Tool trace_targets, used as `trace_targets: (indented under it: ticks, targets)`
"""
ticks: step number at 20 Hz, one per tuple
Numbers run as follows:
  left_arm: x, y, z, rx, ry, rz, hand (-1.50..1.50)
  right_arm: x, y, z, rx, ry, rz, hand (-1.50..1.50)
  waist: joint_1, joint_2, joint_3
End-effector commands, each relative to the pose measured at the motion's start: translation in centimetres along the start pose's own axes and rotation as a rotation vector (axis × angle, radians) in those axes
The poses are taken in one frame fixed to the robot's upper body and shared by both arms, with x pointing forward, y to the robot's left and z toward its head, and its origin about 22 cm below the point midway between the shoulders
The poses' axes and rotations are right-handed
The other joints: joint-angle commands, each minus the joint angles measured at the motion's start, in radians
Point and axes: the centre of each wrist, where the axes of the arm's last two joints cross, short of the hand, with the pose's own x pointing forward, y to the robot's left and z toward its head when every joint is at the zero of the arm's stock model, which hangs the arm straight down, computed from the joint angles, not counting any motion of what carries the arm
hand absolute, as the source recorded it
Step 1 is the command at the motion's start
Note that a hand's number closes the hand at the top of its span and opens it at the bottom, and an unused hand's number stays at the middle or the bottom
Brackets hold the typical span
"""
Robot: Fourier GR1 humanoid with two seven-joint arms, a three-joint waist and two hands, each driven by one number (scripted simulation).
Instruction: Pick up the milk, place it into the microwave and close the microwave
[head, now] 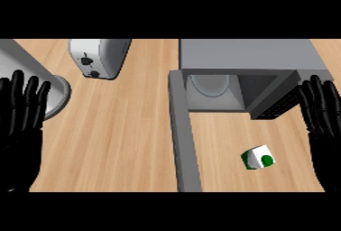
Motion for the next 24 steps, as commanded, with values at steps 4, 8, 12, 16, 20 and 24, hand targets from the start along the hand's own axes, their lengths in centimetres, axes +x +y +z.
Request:
trace_targets:
  ticks: [4,8,12,16,20,24]
  targets:
    - [0.8,1.9,0.4,-0.006,0.041,-0.078,-1.50,2.1,-1.9,3.5,0.027,-0.037,0.036,-1.50,-0.005,0.007,0.018]
    - [0.0,2.1,2.2,0.016,0.143,0.115,-1.50,2.3,-0.8,4.0,0.101,-0.018,-0.098,-1.50,0.002,0.005,0.018]
    - [2.9,3.7,4.1,0.001,0.134,0.116,-1.50,3.7,-1.1,7.2,0.062,-0.006,-0.077,-1.50,-0.001,0.005,0.018]
    - [4.9,4.6,4.9,0.003,0.152,0.118,-1.50,3.0,-3.2,5.9,0.039,0.047,-0.047,-1.50,0.003,0.007,0.018]
    - [7.3,5.6,6.9,-0.006,0.151,0.116,-1.50,1.2,-1.8,7.3,0.014,0.080,-0.013,-1.50,0.007,0.006,0.018]
    - [7.3,5.4,8.6,-0.001,0.151,0.101,-1.50,0.0,-1.5,6.5,-0.007,0.096,0.027,-1.50,0.013,0.006,0.018]
